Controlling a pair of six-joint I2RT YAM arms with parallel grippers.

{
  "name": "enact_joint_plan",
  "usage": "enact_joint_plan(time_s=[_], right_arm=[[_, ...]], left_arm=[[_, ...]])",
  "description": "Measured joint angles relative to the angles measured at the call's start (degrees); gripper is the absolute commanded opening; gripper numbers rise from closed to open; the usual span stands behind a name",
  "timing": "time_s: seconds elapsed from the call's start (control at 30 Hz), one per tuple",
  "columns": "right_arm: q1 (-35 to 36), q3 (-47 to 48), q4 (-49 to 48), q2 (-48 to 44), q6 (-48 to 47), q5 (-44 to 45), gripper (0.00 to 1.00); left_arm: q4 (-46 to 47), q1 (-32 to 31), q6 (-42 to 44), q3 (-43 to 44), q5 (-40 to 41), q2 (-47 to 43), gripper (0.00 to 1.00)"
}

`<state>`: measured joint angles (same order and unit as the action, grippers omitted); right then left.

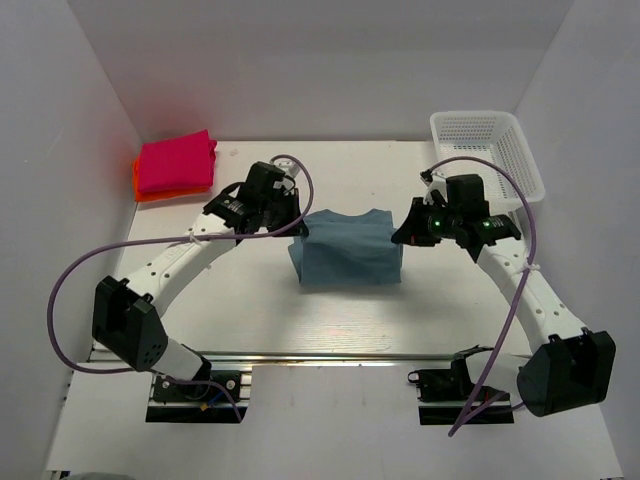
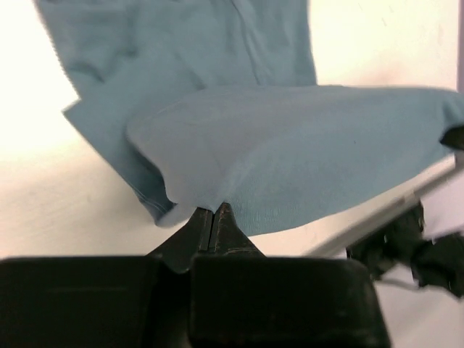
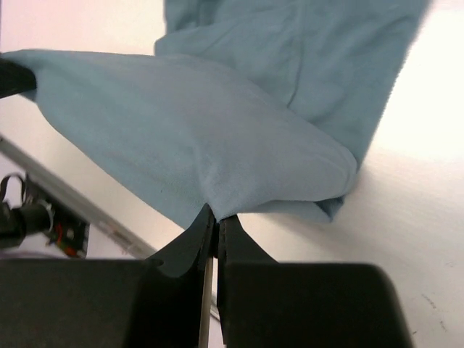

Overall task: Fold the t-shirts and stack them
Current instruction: Fold the long partially folded tshirt into a neat square

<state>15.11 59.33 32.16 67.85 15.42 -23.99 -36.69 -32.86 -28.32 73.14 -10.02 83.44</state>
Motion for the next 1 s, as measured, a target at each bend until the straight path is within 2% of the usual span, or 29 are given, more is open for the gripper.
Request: enact_joint_plan(time_s=[0.3, 0.77, 0.8, 0.83, 0.87, 0.9, 0.93, 0.97, 1.0], right_arm=[[-1.4, 5.6, -3.0, 6.8, 2.8, 3.7, 0.00], [-4.5, 15.6, -5.1, 26.9, 4.0, -2.8, 0.00], [-4.8, 16.7, -5.5, 28.7, 4.0, -3.3, 0.00], [-5.0, 17.9, -5.8, 30.4, 4.0, -3.8, 0.01], [-5.2, 19.3, -6.2, 32.4, 4.0, -4.2, 0.15], [-5.5, 21.2, -6.8, 35.1, 3.8, -4.7, 0.32], [-5.7, 23.1, -6.9, 37.4, 3.8, -4.9, 0.48], [-6.1, 25.6, -7.1, 40.3, 3.5, -5.0, 0.53], [-6.5, 28.5, -7.2, 43.4, 3.1, -4.9, 0.77]], left_arm=[[1.3, 3.0, -2.0, 5.2, 3.6, 5.3, 0.00], [2.7, 8.4, -2.3, 13.3, 1.9, 19.7, 0.01], [3.0, 8.8, -2.4, 14.2, 1.7, 21.1, 0.07], [3.3, 9.2, -2.3, 15.1, 1.6, 22.5, 0.20], [4.0, 9.6, -2.3, 16.3, 1.6, 24.2, 0.54], [4.7, 10.0, -2.0, 17.5, 1.7, 26.0, 0.78], [5.3, 10.4, -2.0, 18.8, 2.1, 27.9, 0.98], [5.9, 11.0, -2.1, 20.2, 2.5, 29.9, 1.00], [6.3, 11.6, -2.2, 21.7, 2.8, 31.9, 1.00]])
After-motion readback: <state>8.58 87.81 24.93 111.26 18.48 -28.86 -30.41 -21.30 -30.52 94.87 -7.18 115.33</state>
